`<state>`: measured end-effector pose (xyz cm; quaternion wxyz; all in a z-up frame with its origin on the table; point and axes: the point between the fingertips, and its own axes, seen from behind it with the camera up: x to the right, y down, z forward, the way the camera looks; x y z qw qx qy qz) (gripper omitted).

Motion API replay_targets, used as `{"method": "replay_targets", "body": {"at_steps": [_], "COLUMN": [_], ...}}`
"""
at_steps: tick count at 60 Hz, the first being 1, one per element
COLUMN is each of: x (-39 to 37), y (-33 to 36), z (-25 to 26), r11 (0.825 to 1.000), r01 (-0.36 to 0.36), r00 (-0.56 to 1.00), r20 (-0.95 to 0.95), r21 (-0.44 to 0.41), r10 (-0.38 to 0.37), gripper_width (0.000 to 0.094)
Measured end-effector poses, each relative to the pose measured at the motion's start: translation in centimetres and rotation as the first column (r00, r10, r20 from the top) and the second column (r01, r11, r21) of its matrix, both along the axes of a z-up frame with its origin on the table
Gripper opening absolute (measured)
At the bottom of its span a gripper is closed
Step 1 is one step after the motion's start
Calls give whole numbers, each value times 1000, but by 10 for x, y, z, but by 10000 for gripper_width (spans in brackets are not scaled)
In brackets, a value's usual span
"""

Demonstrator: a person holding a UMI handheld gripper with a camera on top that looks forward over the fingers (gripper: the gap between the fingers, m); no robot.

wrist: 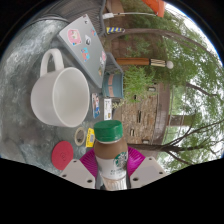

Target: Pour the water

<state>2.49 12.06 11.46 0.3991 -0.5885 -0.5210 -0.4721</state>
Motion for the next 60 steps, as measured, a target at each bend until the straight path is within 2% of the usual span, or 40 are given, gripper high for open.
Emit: {"method": "replay_targets", "body": {"at_steps": [7, 11, 12, 14, 15, 19, 20, 21, 24, 25, 37, 44, 46, 48, 51, 56, 57, 60], "x": [-7, -14, -14, -13, -15, -23, -23, -24, -22, -24, -23, -27, -32, -29, -34, -42, -49, -49], "y": [2, 1, 12, 11, 5, 2, 7, 5, 6, 14, 12, 11, 15, 14, 15, 8, 5, 3], "z": [5, 15, 17, 20, 20, 24, 28, 25, 26, 29, 28, 33, 36, 42, 55, 56, 61, 52], "r11": [997, 996, 992, 991, 996, 992, 985, 991, 990, 981, 977, 977, 979, 987, 992, 993, 993, 993], "r01": [-61, -76, -91, -83, -63, -94, -116, -102, -103, -117, -145, -175, -174, -144, -128, -116, -117, -114], "r00": [947, 919, 907, 885, 876, 831, 815, 809, 778, 764, 790, 892, 939, 981, 986, 840, 794, 643], "r20": [312, 384, 404, 449, 475, 543, 555, 573, 612, 616, 577, 400, 283, 125, -108, -533, -597, -761], "r21": [-48, -45, -92, -102, -62, -80, -128, -86, -99, -155, -154, -121, -104, -68, -17, 6, 28, 12], "r10": [73, 88, 121, 121, 85, 122, 168, 133, 142, 189, 208, 209, 197, 152, 126, 101, 110, 83], "gripper_width": [342, 341, 342, 342, 341, 341, 341, 341, 343, 343, 343, 343, 343, 344, 347, 347, 347, 347]}}
